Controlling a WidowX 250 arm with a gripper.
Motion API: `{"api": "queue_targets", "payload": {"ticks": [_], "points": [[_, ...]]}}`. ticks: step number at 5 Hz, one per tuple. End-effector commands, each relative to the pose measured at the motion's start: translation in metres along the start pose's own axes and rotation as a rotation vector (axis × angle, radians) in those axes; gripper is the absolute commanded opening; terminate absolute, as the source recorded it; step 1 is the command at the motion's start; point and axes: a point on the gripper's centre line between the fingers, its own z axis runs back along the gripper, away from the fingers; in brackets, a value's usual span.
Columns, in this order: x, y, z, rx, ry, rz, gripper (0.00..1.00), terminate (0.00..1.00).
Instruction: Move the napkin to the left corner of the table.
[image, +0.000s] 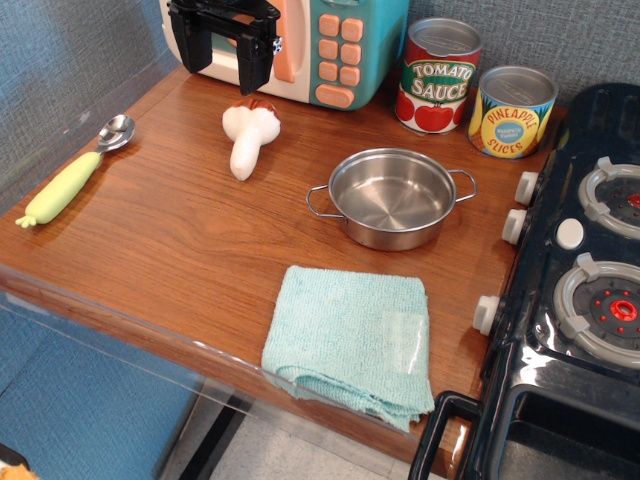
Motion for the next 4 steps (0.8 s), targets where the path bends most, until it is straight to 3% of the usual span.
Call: {"api": "queue_targets", "payload": {"ticks": [1,3,4], "points": [[0.0,0.0,0.0,0.0,0.0,0.0,1.0,0.0],[-0.049,-0.093,0.026,-0.044,-0.065,-0.217,1.0,0.0],[-0.082,-0.124,0.031,-0.018,-0.057,-0.243,1.0,0.0]]}}
